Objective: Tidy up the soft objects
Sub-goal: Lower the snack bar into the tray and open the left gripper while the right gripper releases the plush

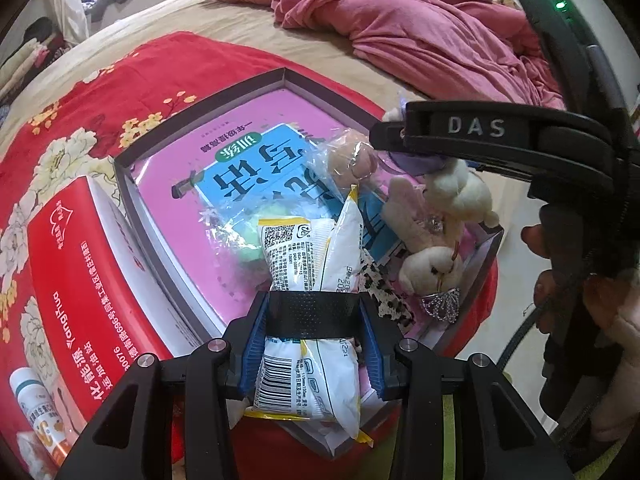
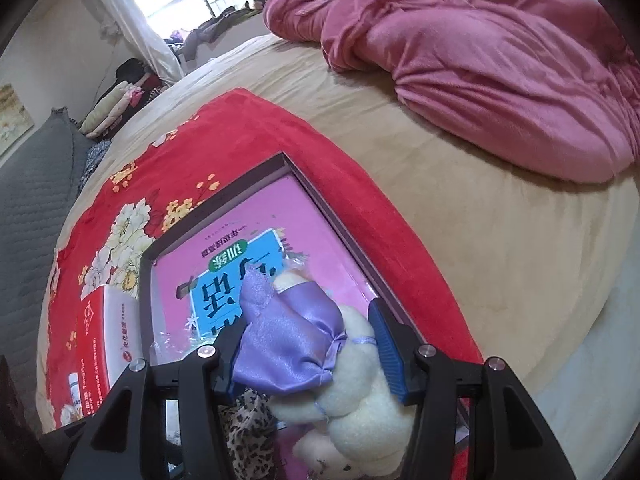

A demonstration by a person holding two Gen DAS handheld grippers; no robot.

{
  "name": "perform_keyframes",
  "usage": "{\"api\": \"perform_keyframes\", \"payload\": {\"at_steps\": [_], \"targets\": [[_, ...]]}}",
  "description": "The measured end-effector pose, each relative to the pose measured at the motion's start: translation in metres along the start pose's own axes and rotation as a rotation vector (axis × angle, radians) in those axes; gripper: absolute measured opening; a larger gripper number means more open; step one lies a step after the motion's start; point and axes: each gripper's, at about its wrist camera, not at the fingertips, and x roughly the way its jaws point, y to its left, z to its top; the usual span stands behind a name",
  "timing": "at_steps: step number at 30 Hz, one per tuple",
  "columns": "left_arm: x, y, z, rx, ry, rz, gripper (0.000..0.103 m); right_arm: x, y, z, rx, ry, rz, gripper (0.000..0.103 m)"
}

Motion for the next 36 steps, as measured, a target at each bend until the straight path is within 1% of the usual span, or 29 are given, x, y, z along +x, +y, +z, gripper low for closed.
{"api": "perform_keyframes", "payload": {"at_steps": [4, 10, 13, 19, 21, 24, 31, 36], "targets": [[0.001, -0.001, 0.0, 0.015, -0.001, 0.013, 0.043, 0.01, -0.005, -0.003, 0.019, 0.02, 0.002, 0.056], [0.001, 0.004, 0.003, 0.001, -0.003, 0.008, 0.044, 0.014, -0.004, -0.003, 0.015, 0.025, 0.023, 0.059], [0.001, 0.005, 0.004, -0.004, -0.002, 0.008, 0.044, 0.012, -0.003, -0.003, 0.021, 0.016, 0.053, 0.062], [0.001, 0.006, 0.004, -0.008, -0.003, 0.006, 0.044, 0.011, -0.003, -0.003, 0.019, 0.011, 0.064, 0.067], [0.001, 0.006, 0.004, -0.01, -0.004, 0.004, 0.044, 0.01, -0.004, -0.003, 0.022, 0.005, 0.066, 0.07], [-0.002, 0.008, 0.004, -0.016, -0.008, -0.004, 0.044, 0.007, -0.004, -0.003, 0.029, -0.002, 0.085, 0.073], [-0.017, 0.009, 0.005, -0.011, -0.038, -0.013, 0.044, -0.003, 0.001, -0.002, 0.018, -0.027, 0.098, 0.074], [-0.024, 0.011, 0.005, -0.015, -0.049, -0.007, 0.044, -0.01, 0.001, 0.0, 0.018, -0.044, 0.085, 0.075]]}}
